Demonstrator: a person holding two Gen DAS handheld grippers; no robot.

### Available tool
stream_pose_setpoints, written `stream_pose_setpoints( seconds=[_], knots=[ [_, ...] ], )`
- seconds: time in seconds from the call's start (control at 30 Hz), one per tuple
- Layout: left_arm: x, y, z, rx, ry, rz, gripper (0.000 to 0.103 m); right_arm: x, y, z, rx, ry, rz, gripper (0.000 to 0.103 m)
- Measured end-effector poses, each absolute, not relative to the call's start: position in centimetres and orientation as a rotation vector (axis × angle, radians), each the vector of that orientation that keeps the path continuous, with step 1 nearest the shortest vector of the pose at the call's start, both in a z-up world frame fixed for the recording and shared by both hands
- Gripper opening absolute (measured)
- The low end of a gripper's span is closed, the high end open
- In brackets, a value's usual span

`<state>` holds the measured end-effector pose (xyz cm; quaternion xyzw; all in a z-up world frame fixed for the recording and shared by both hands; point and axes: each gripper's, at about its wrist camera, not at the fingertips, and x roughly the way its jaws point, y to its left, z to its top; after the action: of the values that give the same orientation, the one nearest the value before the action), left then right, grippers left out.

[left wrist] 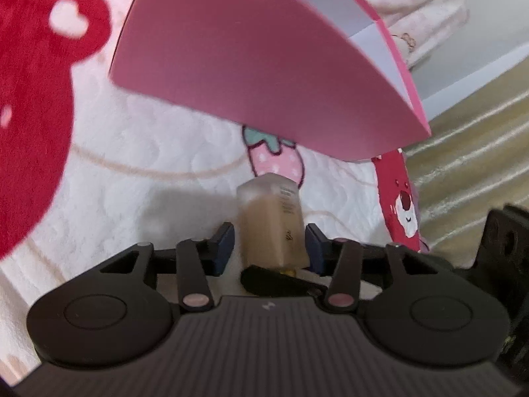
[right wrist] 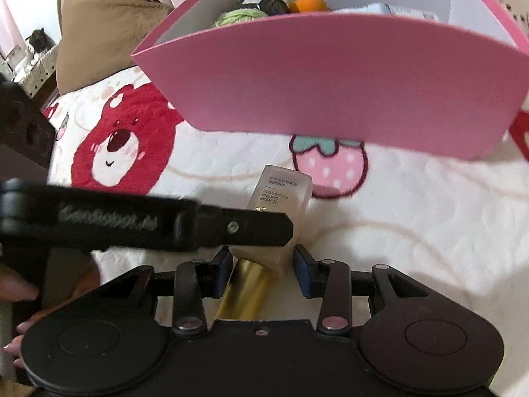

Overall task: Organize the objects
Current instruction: 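Lift the foundation bottle with the left tool and carry it into the pink box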

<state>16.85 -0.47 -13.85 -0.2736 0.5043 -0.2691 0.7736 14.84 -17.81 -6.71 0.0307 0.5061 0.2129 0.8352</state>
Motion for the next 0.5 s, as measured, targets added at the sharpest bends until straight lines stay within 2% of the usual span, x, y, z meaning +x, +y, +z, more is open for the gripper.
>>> stream_pose_setpoints(
  seconds=[0.13, 0.5],
  knots=[
    [16.7, -0.4, -14.0, -0.603, 1.088, -0.576, 0.038, 14.5, -17.7, -7.0, 0.059, 1.059, 0.45, 0.044],
    [15.5, -0.9, -13.1, -0.559, 1.065, -0.568, 0.038, 14.0, -17.3, -6.6, 0.014, 1.052, 0.457, 0.045]
  ],
)
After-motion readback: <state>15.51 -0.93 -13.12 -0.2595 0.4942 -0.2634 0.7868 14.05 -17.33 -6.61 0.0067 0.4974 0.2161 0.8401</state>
